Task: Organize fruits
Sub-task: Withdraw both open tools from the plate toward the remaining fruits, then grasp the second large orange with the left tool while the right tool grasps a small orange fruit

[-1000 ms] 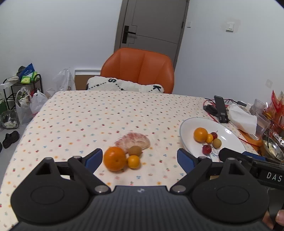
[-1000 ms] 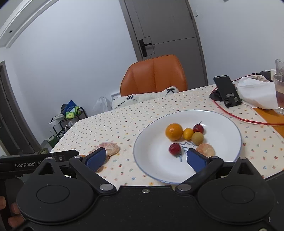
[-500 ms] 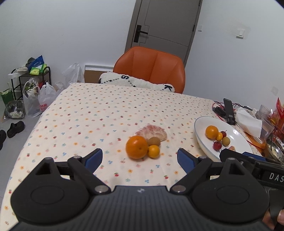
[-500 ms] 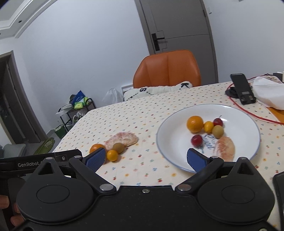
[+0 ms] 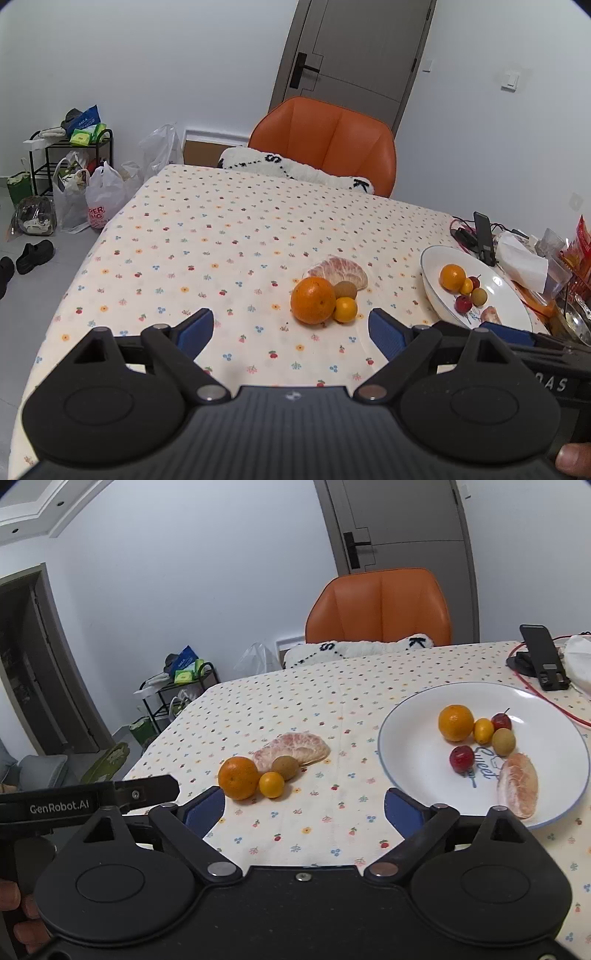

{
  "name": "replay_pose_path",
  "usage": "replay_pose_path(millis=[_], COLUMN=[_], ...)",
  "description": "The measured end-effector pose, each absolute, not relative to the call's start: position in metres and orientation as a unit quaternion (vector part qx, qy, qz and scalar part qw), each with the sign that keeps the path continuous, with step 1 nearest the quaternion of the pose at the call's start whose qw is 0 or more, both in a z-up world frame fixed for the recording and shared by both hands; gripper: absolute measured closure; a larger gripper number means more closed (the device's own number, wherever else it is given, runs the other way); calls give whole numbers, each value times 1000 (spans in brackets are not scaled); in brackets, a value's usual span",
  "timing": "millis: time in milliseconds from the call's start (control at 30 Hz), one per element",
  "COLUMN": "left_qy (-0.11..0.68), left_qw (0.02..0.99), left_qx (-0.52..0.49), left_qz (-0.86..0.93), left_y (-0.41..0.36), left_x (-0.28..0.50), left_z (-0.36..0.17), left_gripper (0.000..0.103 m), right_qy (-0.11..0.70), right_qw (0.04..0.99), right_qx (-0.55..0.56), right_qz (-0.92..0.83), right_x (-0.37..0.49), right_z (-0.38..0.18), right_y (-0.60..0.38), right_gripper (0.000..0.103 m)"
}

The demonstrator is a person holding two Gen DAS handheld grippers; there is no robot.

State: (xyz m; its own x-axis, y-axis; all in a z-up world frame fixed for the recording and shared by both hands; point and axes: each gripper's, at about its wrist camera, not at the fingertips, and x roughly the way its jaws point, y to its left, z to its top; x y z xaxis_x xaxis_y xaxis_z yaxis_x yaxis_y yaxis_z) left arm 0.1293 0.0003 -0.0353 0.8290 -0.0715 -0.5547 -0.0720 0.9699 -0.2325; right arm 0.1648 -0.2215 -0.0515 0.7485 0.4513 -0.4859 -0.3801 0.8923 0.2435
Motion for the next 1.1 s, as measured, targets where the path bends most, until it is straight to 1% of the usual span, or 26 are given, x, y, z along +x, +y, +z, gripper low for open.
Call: replay_pose_path(millis=[400, 533, 600, 667, 767, 1067, 1100], left_qy=[295, 297, 299, 302, 307, 318, 319], left_qw=[947, 947, 947, 946, 944, 940, 939], left_qx=[-125, -120, -118, -119, -118, -119, -119], left_qz=[-10, -16, -18, -21, -28, -38, -38], left_y=[-1, -5, -7, -10, -13, -20, -20], left_x=[142, 149, 153, 158, 164, 185, 188], left_z=[-42, -43, -44, -46, -50, -61, -62], left_gripper=[17, 22, 24, 29, 35, 44, 44], right_qy=[293, 298, 301, 304, 309, 324, 326], right_qw=[925, 922, 921, 919, 917, 910, 909], right_qx=[67, 73, 73, 75, 80, 94, 97], right_qz=[231, 235, 237, 239, 239, 240, 241], right_x=[174, 179, 181, 185, 190, 204, 205], right_z=[-58, -61, -63, -64, -67, -76, -77], right_y=[-216, -219, -220, -221, -225, -232, -233], right_gripper=[27, 31, 35, 39, 44, 49, 52])
